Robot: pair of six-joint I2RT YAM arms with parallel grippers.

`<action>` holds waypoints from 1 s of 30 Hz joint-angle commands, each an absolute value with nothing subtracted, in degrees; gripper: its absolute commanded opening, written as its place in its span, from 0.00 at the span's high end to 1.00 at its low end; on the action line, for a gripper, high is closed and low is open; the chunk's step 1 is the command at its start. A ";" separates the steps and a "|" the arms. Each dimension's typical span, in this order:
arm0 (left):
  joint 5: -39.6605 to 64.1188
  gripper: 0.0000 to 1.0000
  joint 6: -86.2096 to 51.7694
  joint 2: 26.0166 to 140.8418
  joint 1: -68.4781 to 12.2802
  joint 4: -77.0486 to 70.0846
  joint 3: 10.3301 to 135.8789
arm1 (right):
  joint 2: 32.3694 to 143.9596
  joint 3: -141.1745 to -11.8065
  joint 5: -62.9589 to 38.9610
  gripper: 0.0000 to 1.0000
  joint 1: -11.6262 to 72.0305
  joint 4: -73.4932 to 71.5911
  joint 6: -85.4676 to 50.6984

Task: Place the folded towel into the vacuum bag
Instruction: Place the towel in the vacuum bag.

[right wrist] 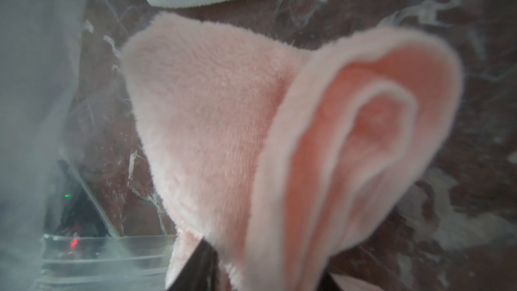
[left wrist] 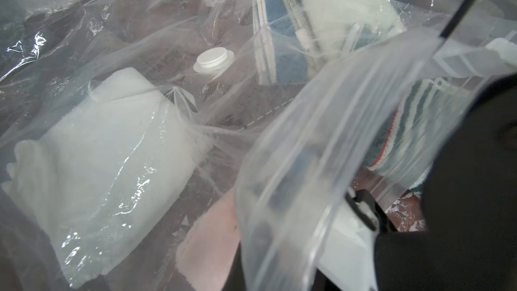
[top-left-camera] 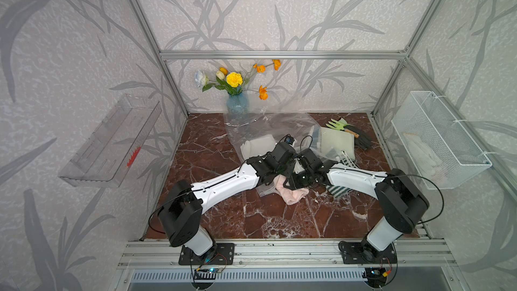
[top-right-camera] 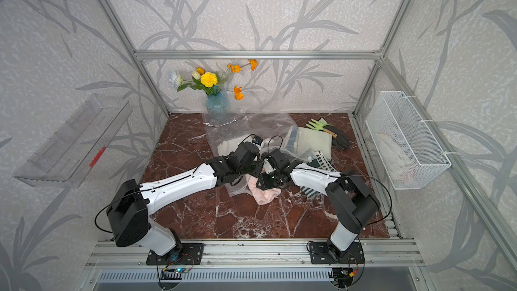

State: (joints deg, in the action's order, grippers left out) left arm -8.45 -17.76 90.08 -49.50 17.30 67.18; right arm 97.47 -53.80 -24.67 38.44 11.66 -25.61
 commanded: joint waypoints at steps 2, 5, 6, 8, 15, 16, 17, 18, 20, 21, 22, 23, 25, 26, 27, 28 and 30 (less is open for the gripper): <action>-7.07 1.00 -18.37 89.34 -49.57 16.87 65.82 | 97.22 -51.93 -34.24 0.07 35.28 10.10 -26.34; -6.13 1.00 -18.37 88.90 -49.55 16.61 64.31 | 90.44 -48.99 -32.72 0.01 33.60 15.31 -25.26; -5.91 1.00 -18.58 88.73 -49.61 16.61 63.92 | 88.33 -47.65 -32.34 0.01 32.79 16.41 -25.67; -5.13 1.00 -19.35 88.35 -49.74 16.52 63.27 | 83.59 -44.72 -30.05 0.01 31.02 19.47 -26.93; -3.28 1.00 -20.48 88.12 -50.58 15.82 62.68 | 76.68 -34.24 -27.41 0.16 30.95 13.87 -37.61; -3.23 1.00 -20.47 88.26 -50.71 15.98 62.90 | 77.06 -33.45 -27.19 0.17 31.21 12.02 -38.98; -3.14 1.00 -20.35 88.34 -50.85 16.00 62.96 | 77.55 -33.19 -27.21 0.17 31.45 11.34 -39.61; -3.09 1.00 -20.39 88.57 -50.95 16.12 63.13 | 77.65 -33.18 -27.68 0.14 31.55 10.65 -40.07; -2.93 1.00 -20.30 88.87 -51.06 16.43 63.44 | 75.98 -32.58 -29.84 0.06 31.61 8.32 -41.41; -2.88 1.00 -20.30 88.93 -51.06 16.37 63.45 | 74.73 -32.71 -30.75 0.01 31.62 8.12 -41.70; -2.84 1.00 -20.37 88.98 -51.06 16.22 63.44 | 73.70 -33.54 -31.37 0.01 31.50 9.29 -41.39; -2.86 1.00 -20.47 89.07 -51.06 16.09 63.43 | 72.92 -34.47 -31.50 0.01 31.35 10.96 -41.02; -2.81 1.00 -20.48 89.30 -51.06 16.06 63.83 | 70.88 -35.61 -29.19 0.01 31.00 16.07 -41.11; -2.82 1.00 -20.41 89.34 -51.06 16.17 64.05 | 70.05 -35.70 -27.03 0.00 30.92 19.11 -41.33; -2.88 1.00 -20.39 89.34 -51.03 16.26 64.22 | 68.99 -35.40 -24.47 0.01 30.69 22.64 -42.37; -3.10 1.00 -20.39 89.24 -51.06 16.20 64.26 | 67.68 -34.23 -22.57 0.04 30.47 24.32 -43.60; -3.05 1.00 -20.48 88.95 -51.06 15.91 64.20 | 65.31 -31.10 -22.04 0.08 30.63 24.37 -46.60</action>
State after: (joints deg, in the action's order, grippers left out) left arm -3.53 -19.77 90.08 -50.74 16.69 62.94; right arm 67.66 -33.56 -25.80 30.79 17.96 -42.61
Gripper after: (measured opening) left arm 0.048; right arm 0.929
